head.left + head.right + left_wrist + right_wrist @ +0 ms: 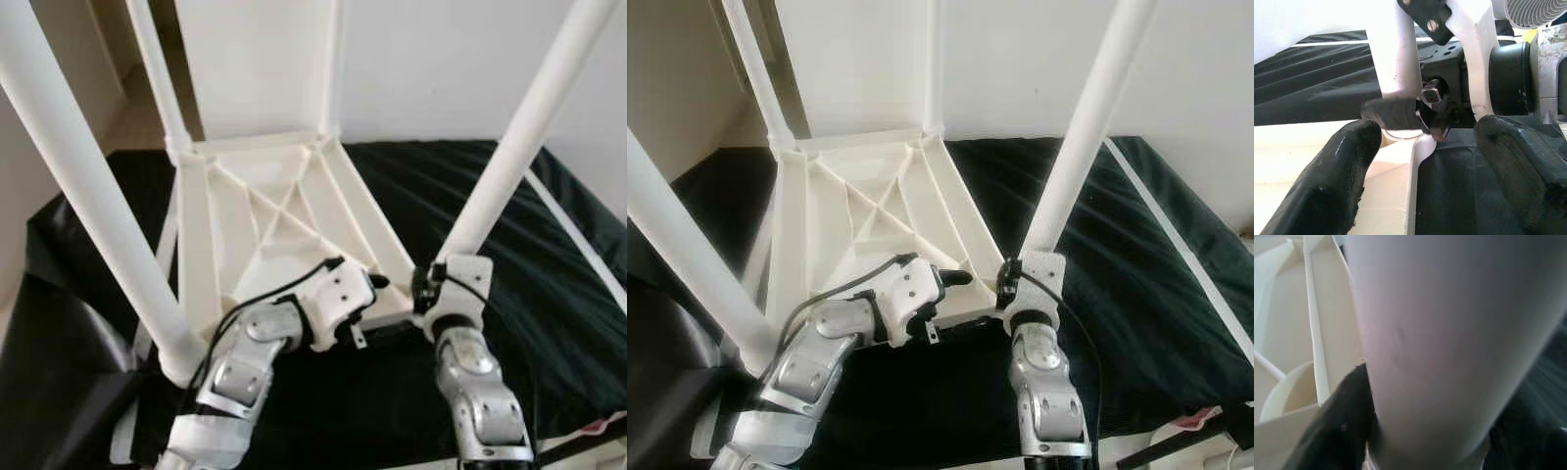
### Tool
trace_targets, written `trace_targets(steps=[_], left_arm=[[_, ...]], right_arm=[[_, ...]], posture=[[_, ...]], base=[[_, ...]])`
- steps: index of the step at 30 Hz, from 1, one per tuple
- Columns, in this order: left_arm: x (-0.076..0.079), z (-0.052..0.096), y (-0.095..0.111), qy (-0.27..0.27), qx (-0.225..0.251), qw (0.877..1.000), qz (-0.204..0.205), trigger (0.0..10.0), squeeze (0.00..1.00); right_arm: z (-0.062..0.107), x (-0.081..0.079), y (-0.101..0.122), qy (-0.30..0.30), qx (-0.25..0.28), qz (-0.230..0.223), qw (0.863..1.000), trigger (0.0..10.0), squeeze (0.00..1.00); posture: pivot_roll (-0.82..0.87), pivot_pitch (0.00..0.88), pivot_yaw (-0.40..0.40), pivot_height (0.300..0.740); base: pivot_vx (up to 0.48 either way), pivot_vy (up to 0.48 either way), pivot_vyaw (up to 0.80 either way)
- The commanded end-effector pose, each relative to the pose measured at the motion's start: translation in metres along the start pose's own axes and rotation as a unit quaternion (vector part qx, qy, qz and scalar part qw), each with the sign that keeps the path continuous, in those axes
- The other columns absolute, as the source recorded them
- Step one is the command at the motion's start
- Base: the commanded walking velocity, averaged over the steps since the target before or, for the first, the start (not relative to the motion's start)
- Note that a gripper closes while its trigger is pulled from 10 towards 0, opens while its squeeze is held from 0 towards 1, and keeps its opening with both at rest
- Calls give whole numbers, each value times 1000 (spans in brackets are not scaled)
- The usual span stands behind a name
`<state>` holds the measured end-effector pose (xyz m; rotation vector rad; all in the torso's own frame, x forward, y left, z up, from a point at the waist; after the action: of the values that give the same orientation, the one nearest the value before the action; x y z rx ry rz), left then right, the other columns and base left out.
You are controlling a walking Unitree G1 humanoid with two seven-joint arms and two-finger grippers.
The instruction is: Building children table
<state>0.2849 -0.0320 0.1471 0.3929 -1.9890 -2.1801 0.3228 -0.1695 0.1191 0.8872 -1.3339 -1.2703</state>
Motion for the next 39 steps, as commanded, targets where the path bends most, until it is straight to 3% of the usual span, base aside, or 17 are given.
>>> trace_targets(steps=[1, 10, 12, 15, 16, 23, 27, 31, 36, 37, 38, 39], left_arm=[[-13, 0, 1, 68, 13, 998, 3, 10000, 0], [-13, -1, 1, 66, 12, 998, 2, 10000, 0], [-14, -1, 2, 65, 12, 998, 1, 10000, 0], [-14, -1, 2, 65, 12, 998, 1, 10000, 0], [-14, -1, 2, 64, 12, 998, 1, 10000, 0], [-13, -3, 2, 60, 11, 998, -2, 10000, 0], [-12, -5, 3, 54, 11, 998, -4, 10000, 0], [-13, -5, 2, 54, 10, 998, -7, 10000, 0], [-13, -4, 3, 57, 10, 998, -8, 10000, 0], [-14, -3, 3, 59, 10, 998, -8, 10000, 0], [-14, -3, 3, 59, 10, 998, -8, 10000, 0], [-14, -3, 2, 61, 10, 998, -8, 10000, 0]], right_arm=[[1, 8, -15, -9, -27, 7, 1000, 10000, 1000], [8, 14, -8, 60, 16, 30, 998, 10000, 1000], [11, 17, -11, 121, 18, 29, 992, 10000, 1000], [11, 16, -11, 134, 21, 35, 990, 10000, 1000], [12, 16, -9, 153, 30, 49, 987, 10000, 0], [10, 10, 2, 222, 66, 101, 968, 10000, 0], [3, -4, 13, 283, 92, 135, 945, 10000, 0], [0, -12, 16, 322, 101, 148, 930, 10000, 0], [0, -15, 15, 345, 102, 145, 922, 10000, 0], [0, -15, 13, 352, 101, 146, 919, 4980, 0], [0, -15, 13, 352, 101, 146, 919, 4980, 0], [0, -15, 11, 360, 97, 144, 917, 3843, 0]], posture=[[-60, 0, -23, 740], [-65, 0, -19, 740], [-70, 0, -17, 740], [-70, 0, -17, 740], [-73, 0, -15, 740], [-80, 0, -9, 740], [-80, 0, -4, 740], [-72, 0, -9, 740], [-57, 0, -16, 740], [-50, 0, -22, 740], [-50, 0, -22, 740], [-48, 0, -24, 740]], base=[[0, 0, 0], [0, 0, 0], [0, 0, 0], [0, 0, 0], [0, 0, 0], [0, 0, 0], [0, 0, 0], [0, 0, 0], [0, 0, 0], [0, 0, 0], [0, 0, 0], [0, 0, 0]])
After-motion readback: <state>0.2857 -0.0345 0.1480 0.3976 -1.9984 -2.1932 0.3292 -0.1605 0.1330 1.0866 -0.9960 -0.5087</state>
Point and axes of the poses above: a point about 5 cm out from each wrist's last joint towards the gripper, its own z axis pointing back from the gripper into the wrist, its own y axis along the axis of the wrist's last joint, x = y × z, the point moved 6 cm from there along -z, pointing out of the wrist towards the gripper, and after that the axes turned 11 degrees about z, right-handed, at the moved point
